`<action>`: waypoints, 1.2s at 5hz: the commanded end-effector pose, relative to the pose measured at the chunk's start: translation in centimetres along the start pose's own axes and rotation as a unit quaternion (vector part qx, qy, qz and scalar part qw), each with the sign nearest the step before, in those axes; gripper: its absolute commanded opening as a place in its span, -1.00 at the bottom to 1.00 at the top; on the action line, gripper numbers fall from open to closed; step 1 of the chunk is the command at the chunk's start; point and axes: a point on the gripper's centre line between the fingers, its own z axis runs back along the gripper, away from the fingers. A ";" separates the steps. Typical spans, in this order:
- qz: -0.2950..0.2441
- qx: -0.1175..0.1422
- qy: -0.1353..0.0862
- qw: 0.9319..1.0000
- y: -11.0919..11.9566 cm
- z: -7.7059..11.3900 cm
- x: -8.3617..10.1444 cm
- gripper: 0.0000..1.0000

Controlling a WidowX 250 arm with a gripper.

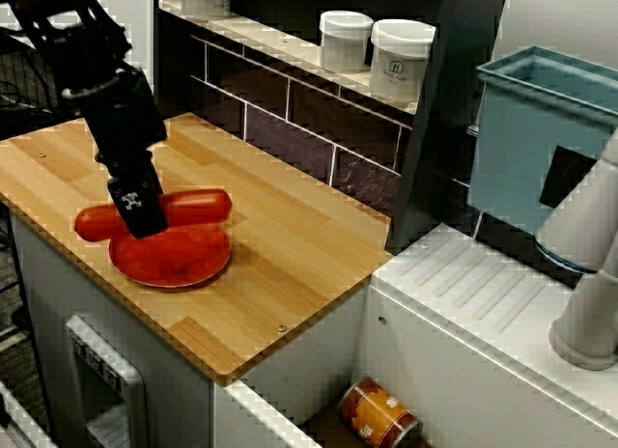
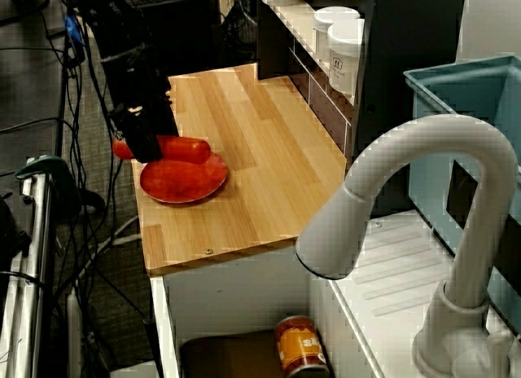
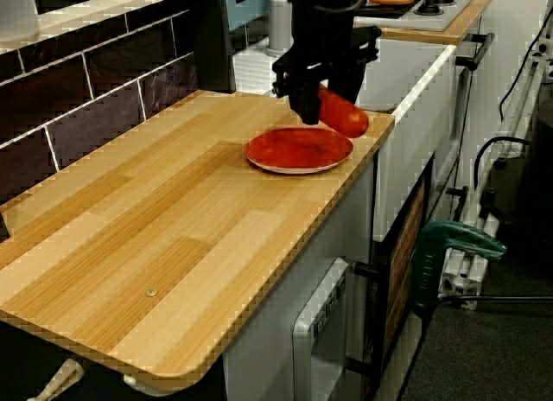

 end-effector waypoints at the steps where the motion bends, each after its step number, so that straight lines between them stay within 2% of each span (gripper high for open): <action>1: 0.013 0.015 0.008 1.000 2.9 -1.3 -0.6 -1.00; 2: 0.029 0.016 0.016 0.999 3.8 -1.1 -0.9 1.00; 3: 0.035 0.004 0.023 0.999 4.2 -0.5 -1.5 1.00; 5: 0.042 -0.019 0.016 0.999 4.2 1.5 -2.2 1.00; 6: 0.029 -0.043 0.016 0.999 3.6 2.3 -2.3 1.00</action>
